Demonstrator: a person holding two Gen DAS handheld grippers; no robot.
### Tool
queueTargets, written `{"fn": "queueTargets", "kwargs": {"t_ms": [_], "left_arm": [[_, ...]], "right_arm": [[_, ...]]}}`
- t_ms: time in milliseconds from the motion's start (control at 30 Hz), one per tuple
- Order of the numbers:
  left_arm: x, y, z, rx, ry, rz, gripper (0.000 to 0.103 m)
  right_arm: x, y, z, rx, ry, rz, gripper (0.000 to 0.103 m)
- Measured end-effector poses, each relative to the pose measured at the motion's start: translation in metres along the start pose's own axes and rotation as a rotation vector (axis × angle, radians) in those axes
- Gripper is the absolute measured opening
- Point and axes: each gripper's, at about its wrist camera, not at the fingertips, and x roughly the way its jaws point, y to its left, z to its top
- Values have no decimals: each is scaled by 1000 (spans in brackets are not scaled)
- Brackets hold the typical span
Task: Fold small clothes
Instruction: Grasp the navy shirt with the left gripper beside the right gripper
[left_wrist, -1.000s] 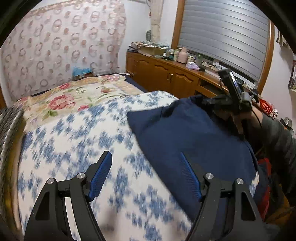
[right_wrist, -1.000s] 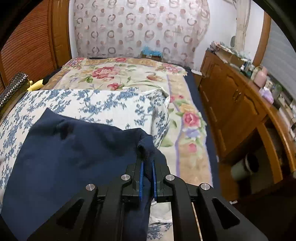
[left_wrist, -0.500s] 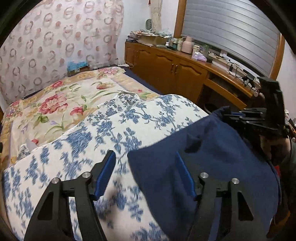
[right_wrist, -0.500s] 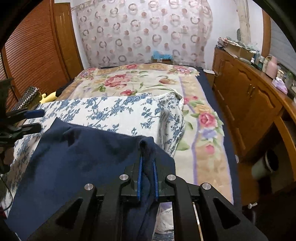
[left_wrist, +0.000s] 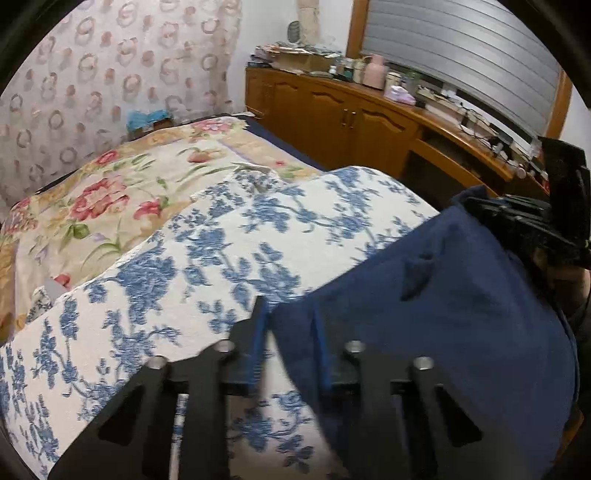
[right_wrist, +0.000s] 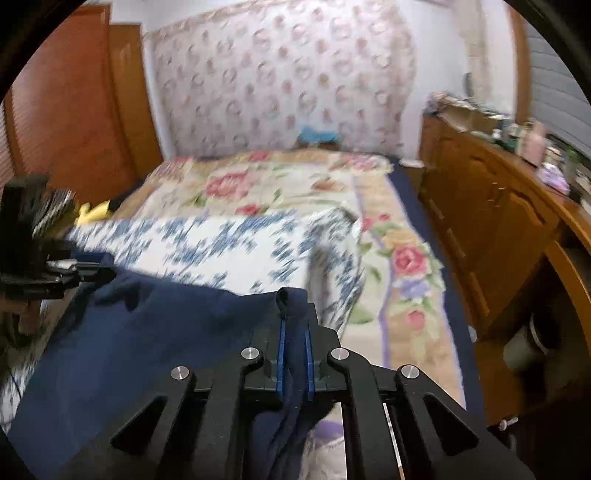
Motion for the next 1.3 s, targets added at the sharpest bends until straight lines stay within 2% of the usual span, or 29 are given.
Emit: {"fn": "queueTargets", "kwargs": {"t_ms": [167, 267, 300, 367, 400, 433, 533, 567, 600, 733, 900, 1100, 1200, 1233, 1300], "left_arm": [[0, 4, -2, -5, 2, 2, 21], [0, 4, -2, -6, 2, 2, 21], [0, 4, -2, -6, 1, 1, 21], [-1, 5, -3, -14, 3, -5, 21], [0, 6, -4, -20, 5, -9, 21], [0, 7, -4, -26, 7, -13, 21], [-1, 10, -4, -40, 12, -26, 31], [-1, 10, -4, -41, 12, -32, 40], [-2, 10, -5, -42, 10, -38, 45], [-2, 6, -6, -38, 19, -66, 45], [2, 0, -6, -23, 28, -53, 45], [4, -1, -3, -26, 36, -65, 45], [4, -3, -2, -22, 34, -76, 45], [4, -2, -3, -23, 33, -79, 43], [4, 1, -3, -30, 31, -77, 27]], "right_arm": [[1, 1, -3, 6, 11, 9, 8], [10, 2, -1, -2, 60, 45, 10], [12, 3, 0, -10, 70, 40, 14], [20, 4, 1, -23, 95, 52, 28], [23, 2, 4, -19, 109, 49, 42], [27, 1, 5, -11, 123, 52, 50], [35, -4, 6, 2, 140, 53, 58], [37, -7, 6, 12, 145, 57, 59], [37, -8, 6, 24, 151, 69, 60], [43, -18, 9, 78, 184, 120, 61], [43, -19, 11, 83, 194, 126, 61], [39, -9, 9, 75, 198, 155, 37], [39, -9, 9, 54, 197, 141, 32], [37, -9, 9, 51, 191, 131, 22], [32, -10, 9, 35, 173, 101, 10]]}}
